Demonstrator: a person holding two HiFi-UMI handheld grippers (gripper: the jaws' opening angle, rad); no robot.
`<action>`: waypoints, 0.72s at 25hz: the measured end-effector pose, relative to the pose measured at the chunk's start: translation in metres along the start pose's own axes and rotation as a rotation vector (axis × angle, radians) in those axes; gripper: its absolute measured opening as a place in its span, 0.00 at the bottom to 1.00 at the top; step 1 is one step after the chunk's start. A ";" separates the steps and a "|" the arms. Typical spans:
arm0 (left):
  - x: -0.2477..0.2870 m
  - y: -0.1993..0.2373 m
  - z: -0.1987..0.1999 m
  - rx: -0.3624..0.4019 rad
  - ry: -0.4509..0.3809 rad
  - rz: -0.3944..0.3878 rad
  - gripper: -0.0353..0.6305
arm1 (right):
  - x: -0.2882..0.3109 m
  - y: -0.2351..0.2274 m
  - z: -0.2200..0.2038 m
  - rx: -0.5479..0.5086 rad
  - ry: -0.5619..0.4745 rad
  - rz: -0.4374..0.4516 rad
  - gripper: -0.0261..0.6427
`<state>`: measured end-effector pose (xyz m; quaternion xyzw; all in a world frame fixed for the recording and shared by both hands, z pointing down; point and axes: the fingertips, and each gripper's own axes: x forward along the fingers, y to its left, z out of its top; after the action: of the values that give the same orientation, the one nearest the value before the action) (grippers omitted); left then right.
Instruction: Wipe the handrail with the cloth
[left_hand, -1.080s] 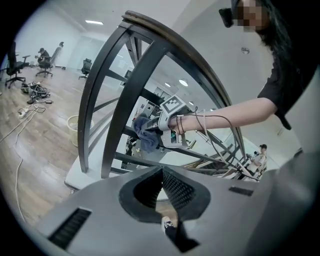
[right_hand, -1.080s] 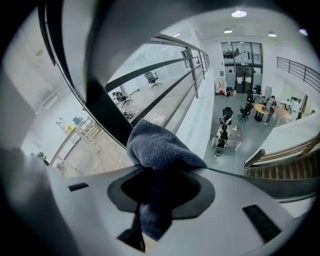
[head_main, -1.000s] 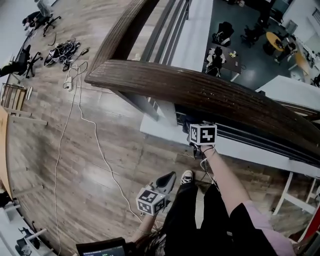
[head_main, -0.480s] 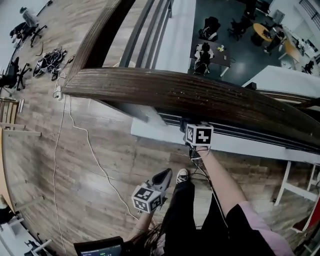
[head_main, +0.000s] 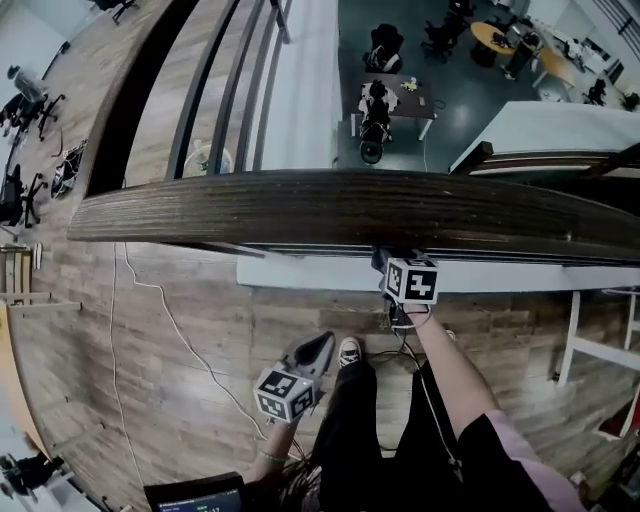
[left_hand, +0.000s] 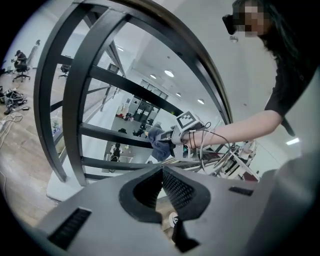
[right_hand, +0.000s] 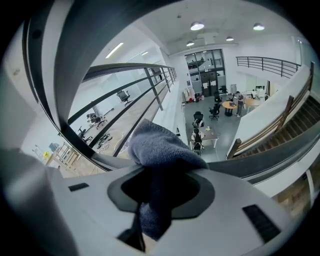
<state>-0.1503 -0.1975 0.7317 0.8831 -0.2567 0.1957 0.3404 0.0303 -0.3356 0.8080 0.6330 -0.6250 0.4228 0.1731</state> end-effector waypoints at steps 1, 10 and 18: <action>0.011 -0.009 -0.001 0.007 0.009 -0.001 0.06 | -0.007 -0.018 0.002 -0.002 -0.006 -0.006 0.20; 0.124 -0.134 -0.007 0.121 0.108 -0.091 0.06 | -0.071 -0.195 0.009 0.056 -0.058 -0.063 0.20; 0.237 -0.254 -0.025 0.155 0.150 -0.187 0.06 | -0.127 -0.358 0.000 0.140 -0.098 -0.120 0.20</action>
<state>0.1819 -0.0940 0.7447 0.9097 -0.1313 0.2480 0.3060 0.3838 -0.1966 0.8233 0.6999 -0.5623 0.4230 0.1227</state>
